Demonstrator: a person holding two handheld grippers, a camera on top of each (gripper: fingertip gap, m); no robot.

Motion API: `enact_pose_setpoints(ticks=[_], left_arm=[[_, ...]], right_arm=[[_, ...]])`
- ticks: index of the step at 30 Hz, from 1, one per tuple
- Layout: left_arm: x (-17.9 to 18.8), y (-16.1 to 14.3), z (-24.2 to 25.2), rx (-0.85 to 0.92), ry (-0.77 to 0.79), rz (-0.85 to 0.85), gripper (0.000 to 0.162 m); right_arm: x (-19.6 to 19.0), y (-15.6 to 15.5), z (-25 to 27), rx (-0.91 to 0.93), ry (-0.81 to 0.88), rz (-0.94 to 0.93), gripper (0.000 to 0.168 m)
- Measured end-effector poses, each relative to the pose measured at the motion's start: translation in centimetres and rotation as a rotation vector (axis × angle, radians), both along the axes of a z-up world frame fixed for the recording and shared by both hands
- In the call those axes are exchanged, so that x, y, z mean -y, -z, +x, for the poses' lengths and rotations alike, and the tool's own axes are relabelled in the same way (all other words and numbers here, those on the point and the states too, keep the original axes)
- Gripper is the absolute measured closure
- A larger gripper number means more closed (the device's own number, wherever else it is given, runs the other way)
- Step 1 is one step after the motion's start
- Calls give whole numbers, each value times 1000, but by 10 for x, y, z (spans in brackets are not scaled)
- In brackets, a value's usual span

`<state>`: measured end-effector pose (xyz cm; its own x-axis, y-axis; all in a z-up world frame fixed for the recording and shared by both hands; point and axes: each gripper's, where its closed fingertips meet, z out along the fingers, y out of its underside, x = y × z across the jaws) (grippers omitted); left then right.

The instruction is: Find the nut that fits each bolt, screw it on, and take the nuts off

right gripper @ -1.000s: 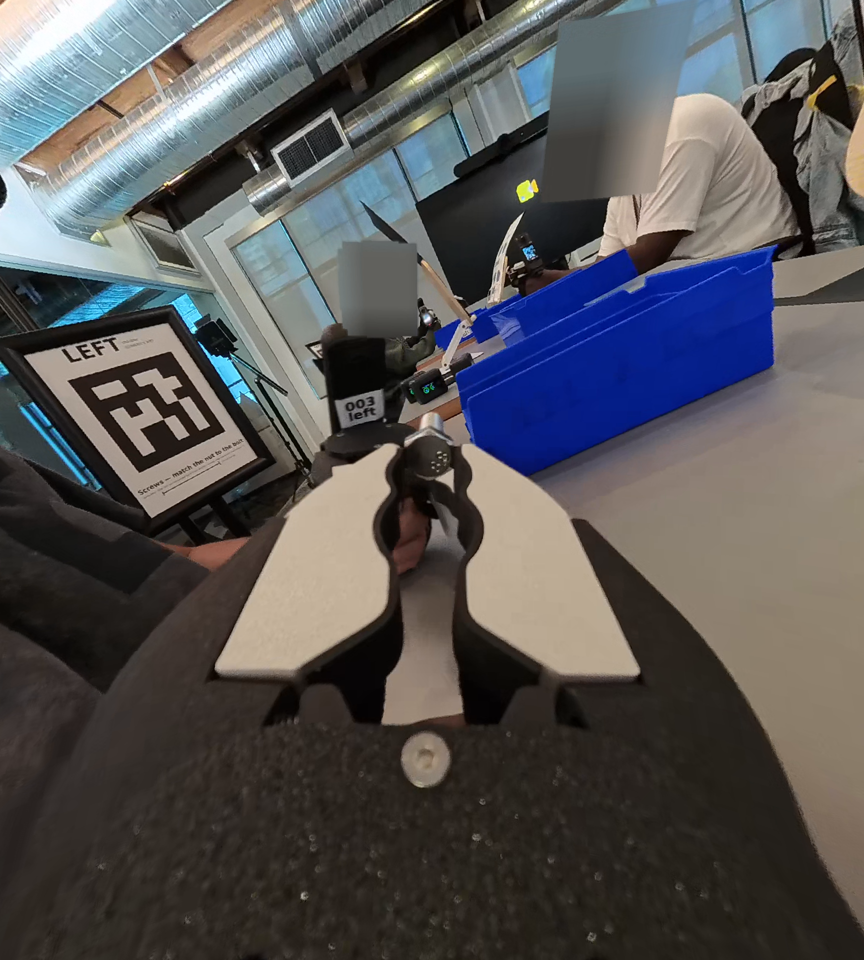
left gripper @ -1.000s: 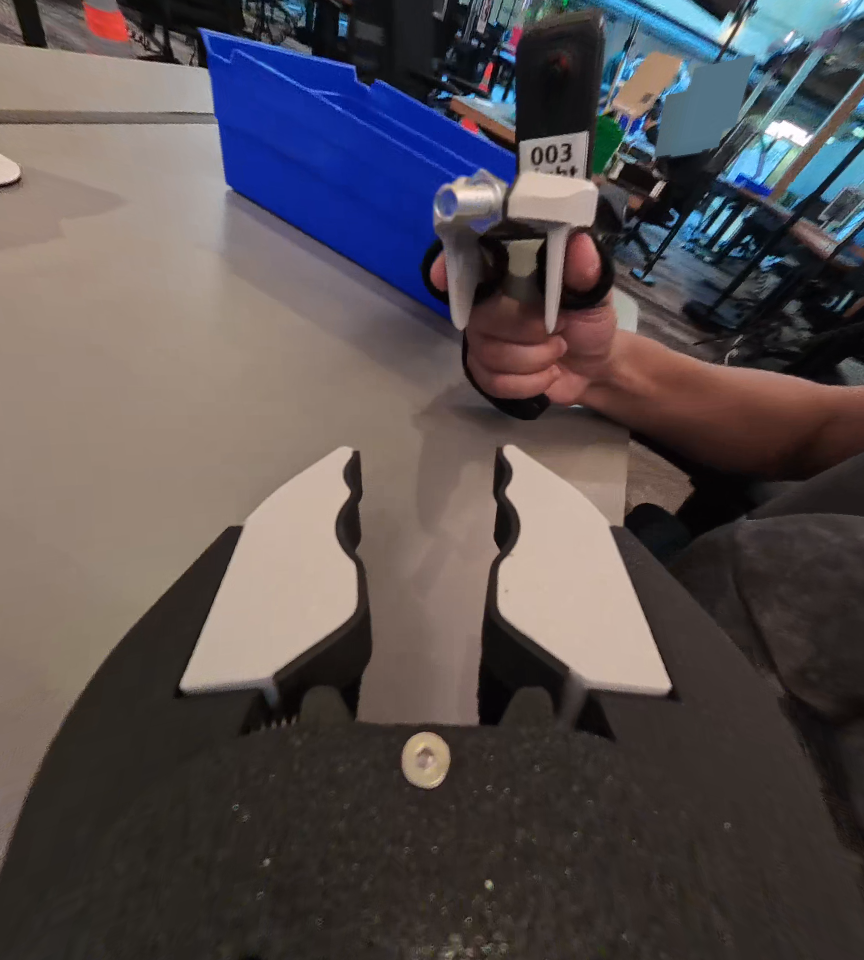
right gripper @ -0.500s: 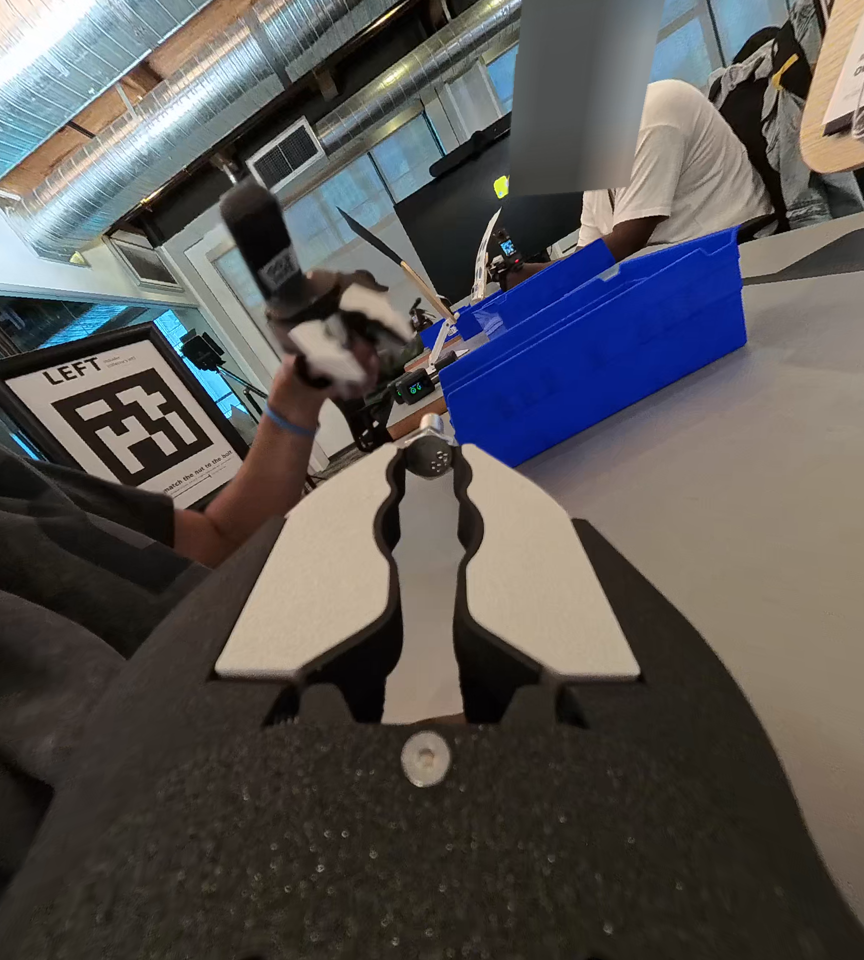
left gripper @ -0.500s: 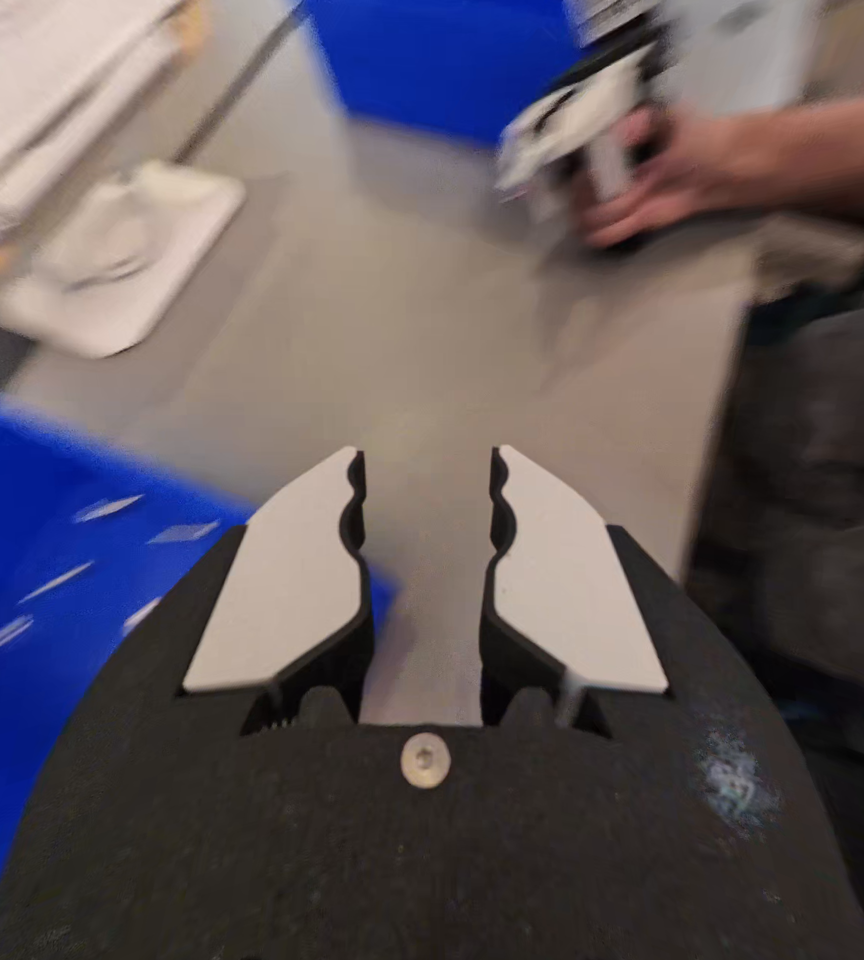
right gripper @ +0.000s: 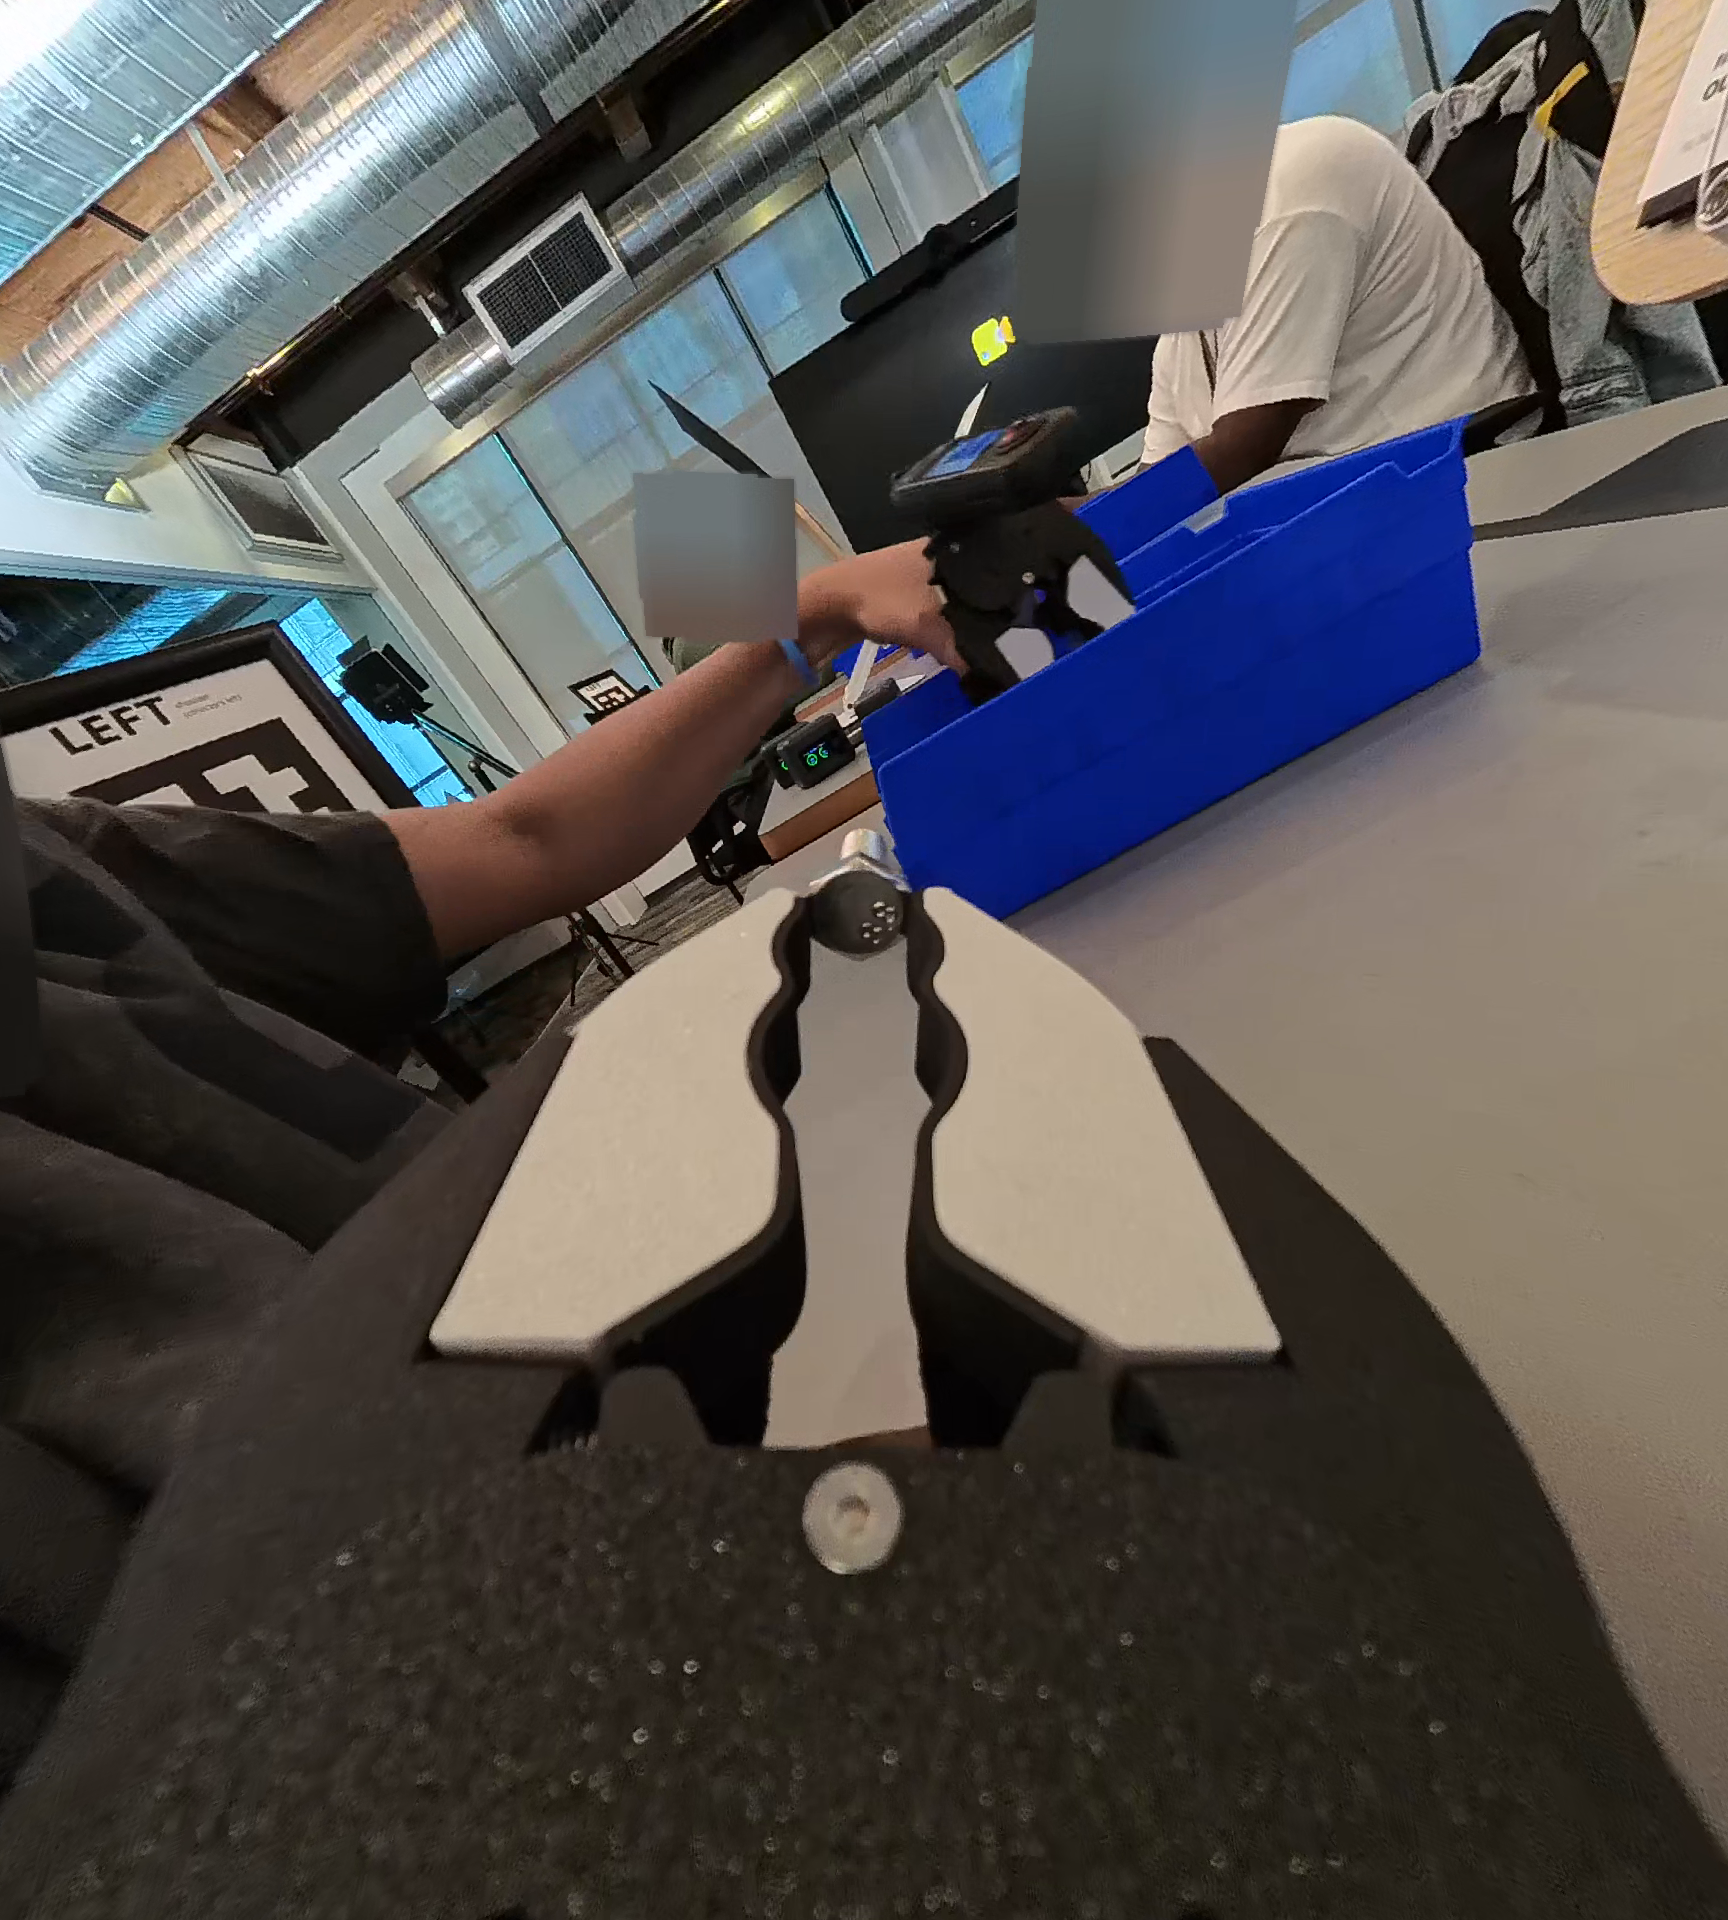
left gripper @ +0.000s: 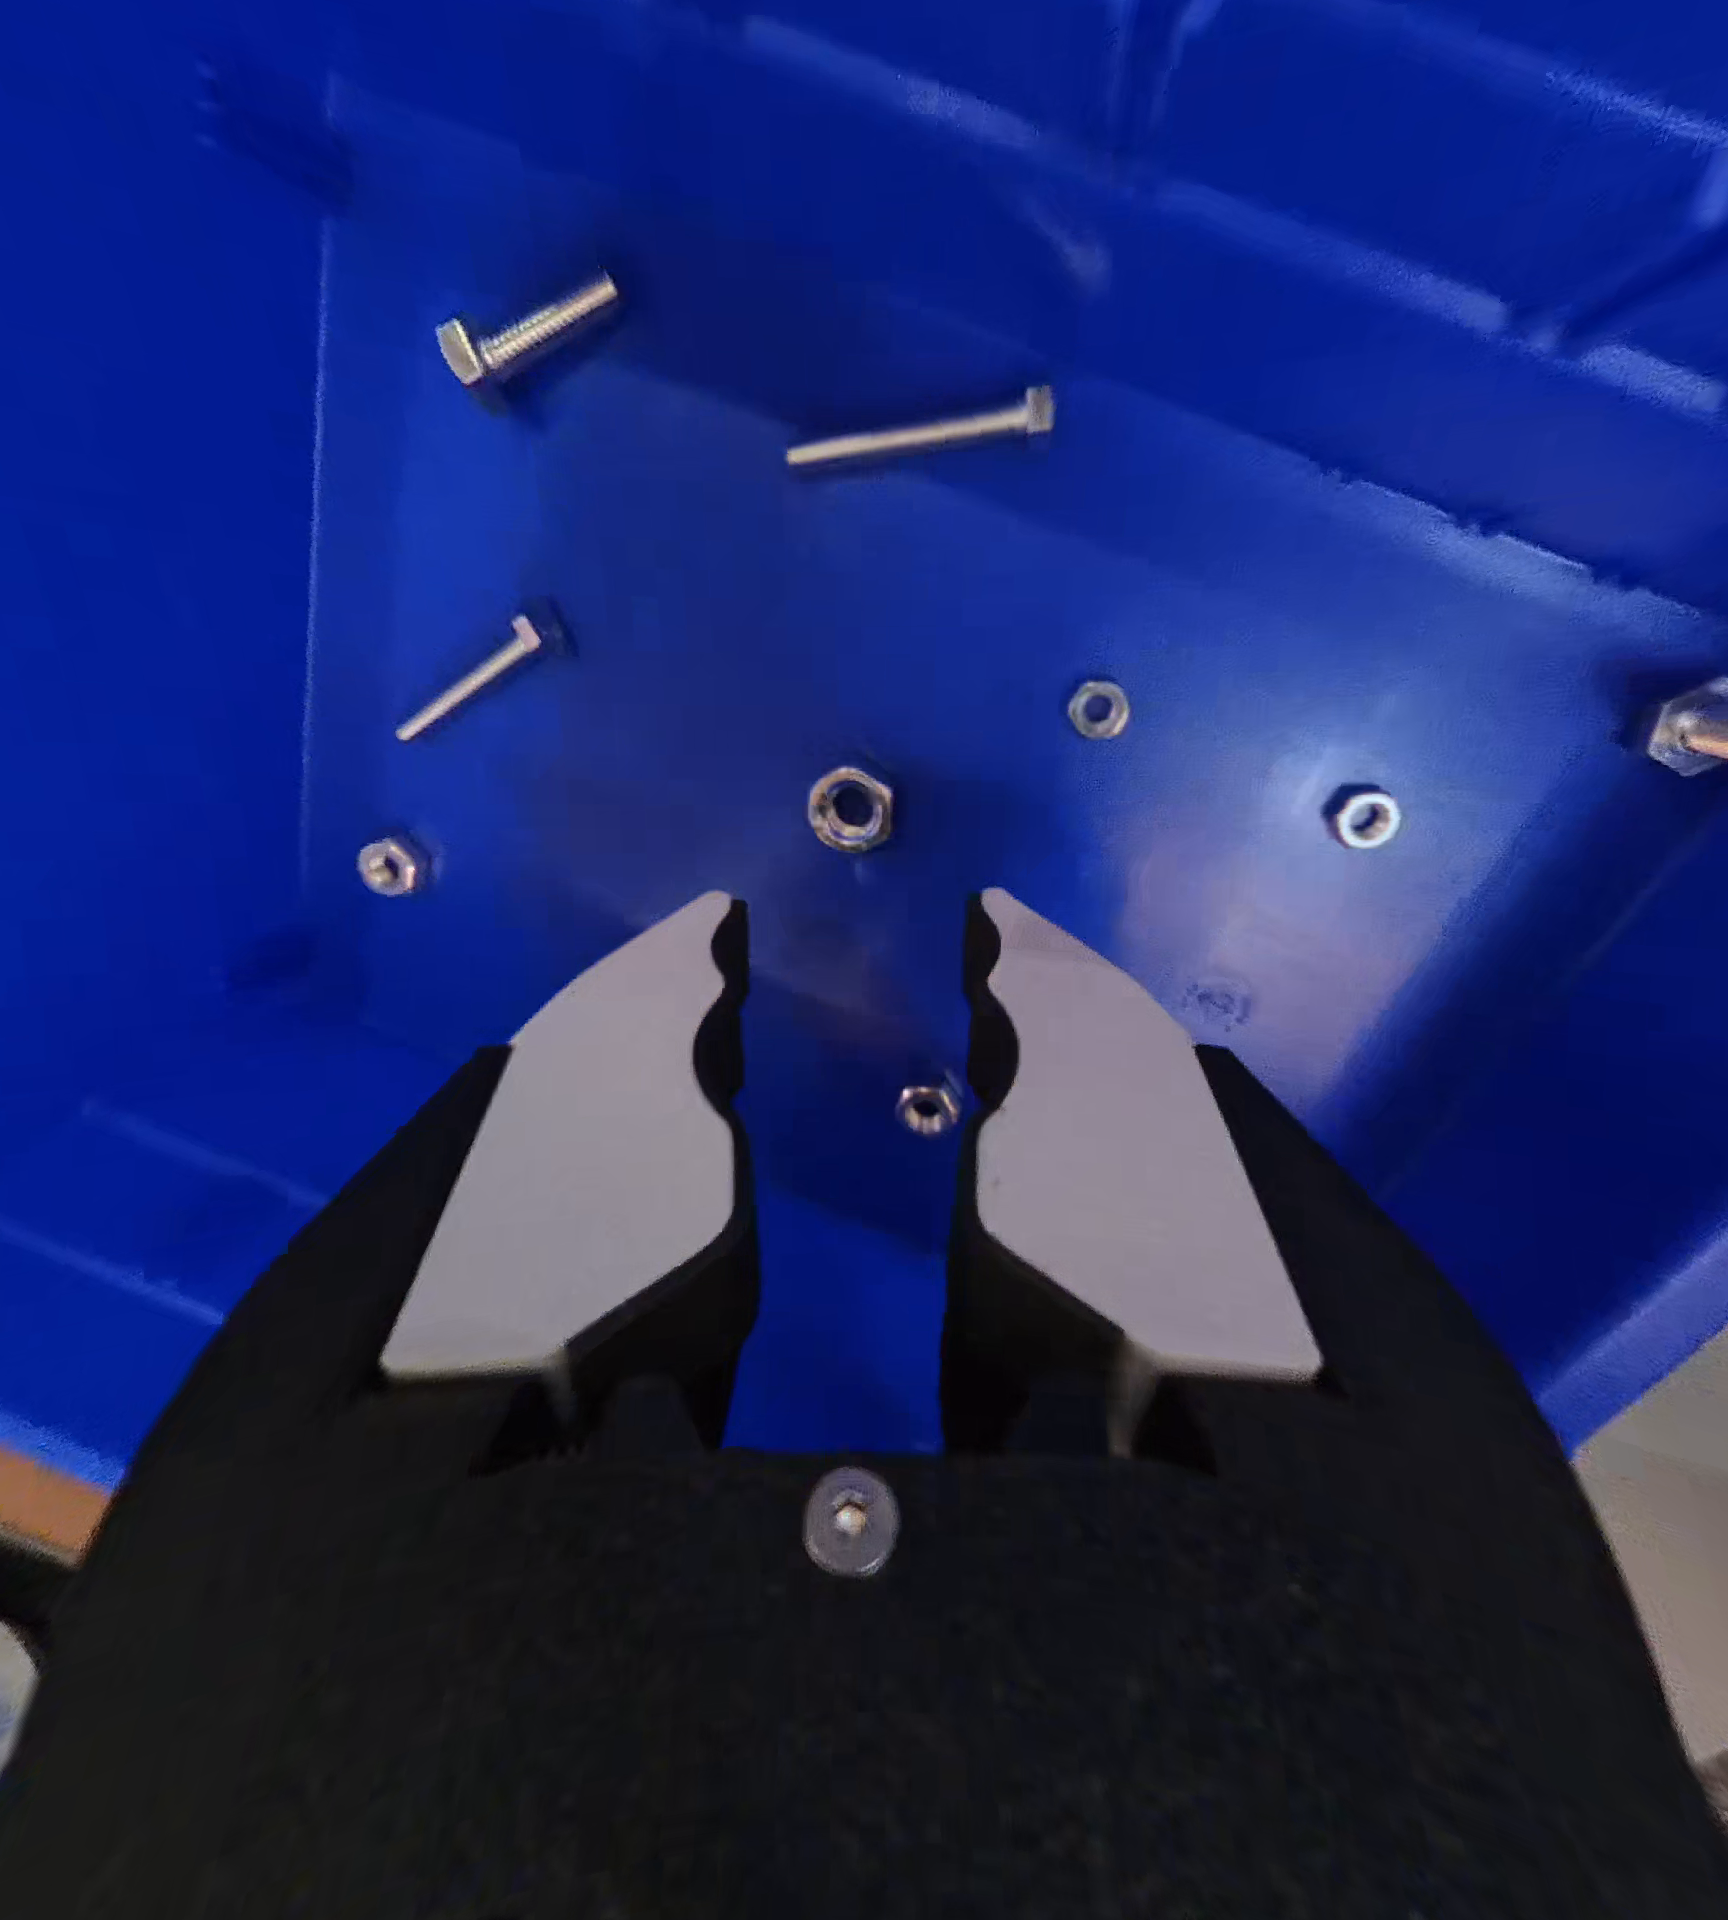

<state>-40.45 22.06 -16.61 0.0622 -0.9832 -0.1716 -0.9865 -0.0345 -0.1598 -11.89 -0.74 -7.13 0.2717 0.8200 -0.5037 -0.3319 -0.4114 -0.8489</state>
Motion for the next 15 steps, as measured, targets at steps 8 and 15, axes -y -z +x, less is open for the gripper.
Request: enact_pose_setpoints(ticks=[8, 15], left_arm=[[-10, 16, 8, -78, 17, -85, 121], [-8, 22, 14, -103, 32, -81, 145]], right_arm=[[2, 4, -9, 11, -42, -7, 150], [2, 4, -10, 7, -58, -9, 151]])
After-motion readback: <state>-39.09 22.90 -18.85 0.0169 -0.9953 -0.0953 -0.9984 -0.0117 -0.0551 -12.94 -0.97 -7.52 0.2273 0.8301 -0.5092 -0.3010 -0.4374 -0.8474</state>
